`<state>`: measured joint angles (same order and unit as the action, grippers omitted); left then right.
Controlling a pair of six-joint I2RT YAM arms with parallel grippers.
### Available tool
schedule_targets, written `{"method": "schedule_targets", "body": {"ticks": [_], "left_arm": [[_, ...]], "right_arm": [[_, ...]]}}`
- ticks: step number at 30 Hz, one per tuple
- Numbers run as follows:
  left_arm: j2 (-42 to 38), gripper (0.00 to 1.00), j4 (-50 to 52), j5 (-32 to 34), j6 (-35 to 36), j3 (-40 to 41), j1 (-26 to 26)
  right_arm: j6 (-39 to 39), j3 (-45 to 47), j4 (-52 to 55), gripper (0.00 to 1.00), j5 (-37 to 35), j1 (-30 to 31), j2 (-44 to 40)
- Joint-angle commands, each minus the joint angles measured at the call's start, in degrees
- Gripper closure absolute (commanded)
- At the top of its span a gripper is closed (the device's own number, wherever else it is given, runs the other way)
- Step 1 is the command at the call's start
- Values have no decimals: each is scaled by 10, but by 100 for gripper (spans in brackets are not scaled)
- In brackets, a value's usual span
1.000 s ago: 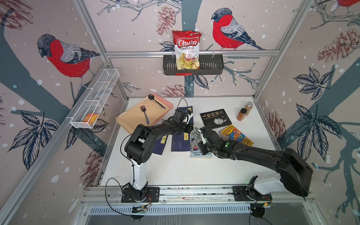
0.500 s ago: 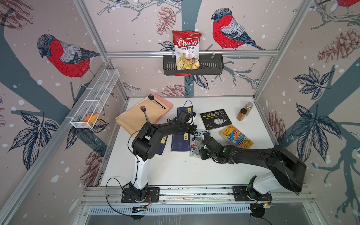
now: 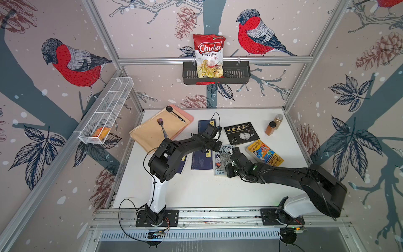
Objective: Wipe the cover of the book
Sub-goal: Wipe the dirt from the cover of the book.
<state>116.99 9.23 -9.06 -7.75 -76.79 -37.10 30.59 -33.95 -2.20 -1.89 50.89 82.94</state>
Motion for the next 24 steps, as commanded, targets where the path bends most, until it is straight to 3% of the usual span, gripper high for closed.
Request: {"method": "schedule_targets", "body": {"ticks": [1,5,17,24], "left_arm": [[12,92,75,32,9,0,-6],[15,100,75,35,3,0,-8],[23,100,81,38,-8,5,-8],[17,97,81,40,-10,13,-9]], "right_arm": [[13,6,54,95,-20,-2,-7],[9,7,51,95,-26,5,-11],[35,-28,-4,98,-48,36,63],[67,31,24,98,-74,11,-25]]}}
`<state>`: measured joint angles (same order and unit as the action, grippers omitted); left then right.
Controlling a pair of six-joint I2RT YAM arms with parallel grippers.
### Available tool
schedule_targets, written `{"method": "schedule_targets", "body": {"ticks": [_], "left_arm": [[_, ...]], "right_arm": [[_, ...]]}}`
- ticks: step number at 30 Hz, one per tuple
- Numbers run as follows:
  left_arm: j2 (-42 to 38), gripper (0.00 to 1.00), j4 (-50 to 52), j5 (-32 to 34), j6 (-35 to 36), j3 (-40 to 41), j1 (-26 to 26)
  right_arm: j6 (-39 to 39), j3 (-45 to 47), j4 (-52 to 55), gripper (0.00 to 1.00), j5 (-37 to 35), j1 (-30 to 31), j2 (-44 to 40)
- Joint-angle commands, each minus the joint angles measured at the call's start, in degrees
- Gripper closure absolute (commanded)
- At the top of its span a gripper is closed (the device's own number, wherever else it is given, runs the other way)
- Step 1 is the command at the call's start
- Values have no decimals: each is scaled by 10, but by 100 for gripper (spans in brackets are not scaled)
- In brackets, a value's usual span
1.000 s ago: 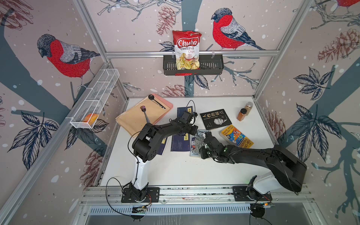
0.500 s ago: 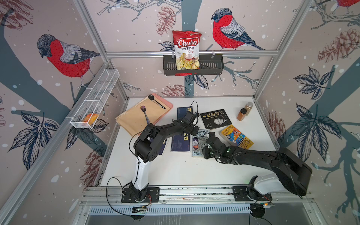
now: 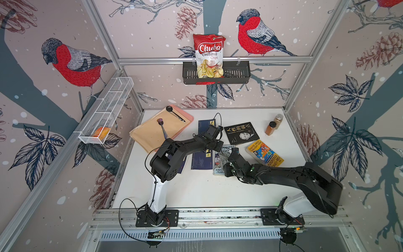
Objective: Wipe the cover of the book
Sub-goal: Wipe the dirt from the cover of the book.
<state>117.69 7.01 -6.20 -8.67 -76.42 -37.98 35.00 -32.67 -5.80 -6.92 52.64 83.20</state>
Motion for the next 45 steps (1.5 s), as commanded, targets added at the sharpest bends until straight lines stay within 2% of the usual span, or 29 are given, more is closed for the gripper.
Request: {"method": "schedule_targets", "body": {"ticks": [1,6,16,20,26,29,37,41,45], "left_arm": [[11,96,104,12,0,9,0],[15,95,106,12,0,9,-1],[20,95,106,12,-2,9,-1],[18,95,104,13,-2,14,-1],[22,99,104,12,-2,14,-1],[26,99,101,10,-3,16,-1],[32,100,98,11,-6,24,0],[32,100,100,14,-7,27,-1],[36,100,103,17,-5,27,-1]], "right_arm": [[23,23,64,98,-27,-8,-44],[23,5,68,98,-33,5,-46],[40,-64,-32,99,-4,54,103],[69,-6,-52,99,0,29,68],[86,59,-4,99,-24,-5,-26],[84,45,-7,99,-20,0,-14],[77,-66,-35,99,-16,67,115],[103,-20,-49,99,-16,53,99],[130,70,-54,99,-14,10,17]]}}
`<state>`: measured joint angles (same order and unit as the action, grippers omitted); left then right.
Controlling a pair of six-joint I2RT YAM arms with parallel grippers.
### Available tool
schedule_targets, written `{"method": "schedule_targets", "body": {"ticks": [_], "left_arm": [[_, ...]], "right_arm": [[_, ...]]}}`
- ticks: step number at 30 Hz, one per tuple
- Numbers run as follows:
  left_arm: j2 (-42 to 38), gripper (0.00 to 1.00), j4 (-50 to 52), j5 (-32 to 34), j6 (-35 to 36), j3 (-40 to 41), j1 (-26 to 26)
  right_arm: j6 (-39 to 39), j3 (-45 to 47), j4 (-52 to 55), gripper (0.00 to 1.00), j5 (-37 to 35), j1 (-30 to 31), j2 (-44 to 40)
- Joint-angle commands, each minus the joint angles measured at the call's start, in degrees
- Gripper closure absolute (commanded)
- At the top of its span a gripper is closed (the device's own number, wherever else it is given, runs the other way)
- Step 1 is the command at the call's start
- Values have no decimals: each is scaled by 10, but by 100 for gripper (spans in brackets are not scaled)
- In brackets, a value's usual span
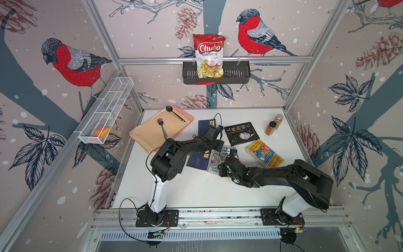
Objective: Wipe the cover of the book
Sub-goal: Wipe the dirt from the cover of the book.
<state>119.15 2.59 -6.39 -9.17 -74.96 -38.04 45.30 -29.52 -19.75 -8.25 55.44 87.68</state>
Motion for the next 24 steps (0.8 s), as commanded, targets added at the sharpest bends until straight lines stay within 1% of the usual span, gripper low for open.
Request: {"method": "schedule_targets", "body": {"ticks": [1,4,6,8,11,14,16,18,22,24], "left_arm": [[23,100,151,22,0,11,0],[32,100,169,42,3,0,-3],[38,100,181,52,3,-8,-6],[45,100,190,52,2,-15,-7],[53,100,199,55,0,-19,-10],[57,100,206,58,-1,-21,-13],[57,100,212,62,-1,-20,-14],[55,100,211,64,-2,-16,-15],[41,100,201,72,-8,-6,-15],[26,100,190,71,-11,-2,-15]], "right_arm": [[31,53,90,99,-3,-26,-49],[28,58,119,99,-11,-33,-76],[23,44,122,99,-12,-27,-67],[19,25,112,99,-12,-13,-43],[8,-20,97,99,-16,10,16],[-8,-65,98,98,-35,36,63],[-8,-66,103,98,-37,37,74],[3,-37,98,98,-39,28,59],[19,40,96,98,-45,-6,-14],[15,62,100,97,-41,-22,-43]]}}
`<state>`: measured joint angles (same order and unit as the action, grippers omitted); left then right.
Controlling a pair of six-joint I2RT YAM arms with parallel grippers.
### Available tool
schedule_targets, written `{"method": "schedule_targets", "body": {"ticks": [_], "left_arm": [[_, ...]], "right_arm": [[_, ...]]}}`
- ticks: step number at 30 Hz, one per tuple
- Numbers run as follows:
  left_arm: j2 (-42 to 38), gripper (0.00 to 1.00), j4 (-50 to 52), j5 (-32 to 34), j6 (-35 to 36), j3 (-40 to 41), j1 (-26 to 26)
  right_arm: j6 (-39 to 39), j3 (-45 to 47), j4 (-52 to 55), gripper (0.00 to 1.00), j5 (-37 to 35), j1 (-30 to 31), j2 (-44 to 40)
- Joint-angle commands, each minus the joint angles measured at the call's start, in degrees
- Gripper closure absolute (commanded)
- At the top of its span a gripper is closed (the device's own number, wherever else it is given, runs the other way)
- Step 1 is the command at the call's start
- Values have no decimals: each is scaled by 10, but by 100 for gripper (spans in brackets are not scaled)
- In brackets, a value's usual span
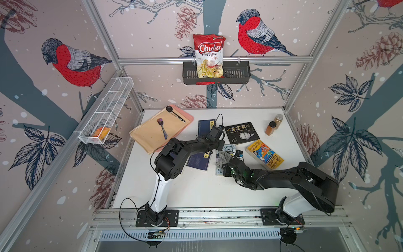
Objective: Wipe the cover of the book
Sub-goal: Wipe the dirt from the cover of the book.
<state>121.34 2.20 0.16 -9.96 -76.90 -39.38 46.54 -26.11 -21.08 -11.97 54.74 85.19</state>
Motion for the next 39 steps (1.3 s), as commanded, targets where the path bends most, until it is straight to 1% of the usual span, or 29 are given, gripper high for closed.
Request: {"method": "schedule_targets", "body": {"ticks": [1,4,8,14,18,21,23,26,29,33,36,39], "left_arm": [[-6,100,186,1,-3,20,-2],[-48,100,158,-5,-5,35,-2],[-96,100,134,-15,-5,45,-2],[-127,98,131,-42,0,34,-6],[-110,97,150,-77,13,19,-21],[-79,97,172,-81,23,2,-40],[-54,97,187,-69,22,-12,-47],[-21,96,209,-33,9,-29,-49],[-5,96,222,-8,-3,-33,-49],[-1,96,222,-7,-11,-33,-49],[5,96,227,-7,-12,-38,-49],[10,96,229,-10,-12,-37,-48]], "right_arm": [[-1,33,117,97,-3,-20,-29],[-10,30,124,97,-3,-24,-38],[-12,29,104,97,9,-21,-41],[-19,31,102,97,13,-19,-52],[-22,34,102,97,14,-20,-54],[-21,39,96,97,15,-21,-57],[-20,40,95,97,15,-21,-56],[-18,41,100,97,14,-21,-57],[-12,39,122,97,2,-22,-63],[-6,36,129,97,-10,-10,-66],[-3,15,118,97,-11,22,-37],[6,8,94,96,-2,30,-8]]}}
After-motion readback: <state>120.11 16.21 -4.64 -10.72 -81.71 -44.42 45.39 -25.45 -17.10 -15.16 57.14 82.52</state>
